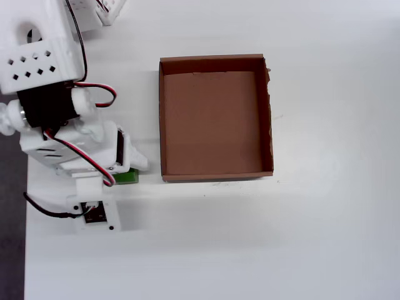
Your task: Grasp a green cube and put it in a box.
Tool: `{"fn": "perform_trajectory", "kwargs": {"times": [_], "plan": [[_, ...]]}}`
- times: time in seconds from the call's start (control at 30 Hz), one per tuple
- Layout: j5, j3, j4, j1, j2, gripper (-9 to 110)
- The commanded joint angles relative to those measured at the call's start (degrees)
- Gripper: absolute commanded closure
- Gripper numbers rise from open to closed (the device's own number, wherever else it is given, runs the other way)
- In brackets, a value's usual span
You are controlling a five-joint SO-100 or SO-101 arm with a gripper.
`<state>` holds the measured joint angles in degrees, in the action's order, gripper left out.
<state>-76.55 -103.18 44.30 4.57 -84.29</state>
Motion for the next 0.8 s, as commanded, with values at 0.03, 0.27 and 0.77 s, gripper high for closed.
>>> {"fn": "perform_trajectory", "kwargs": {"times": [0.03, 0.27, 0.77], "plan": [[-1.49, 3.08, -0.88, 1.14, 0.53, 69], [-1.49, 5.80, -0.88, 1.58, 4.13, 71], [-1.49, 5.71, -1.05, 1.41, 5.01, 81]]}}
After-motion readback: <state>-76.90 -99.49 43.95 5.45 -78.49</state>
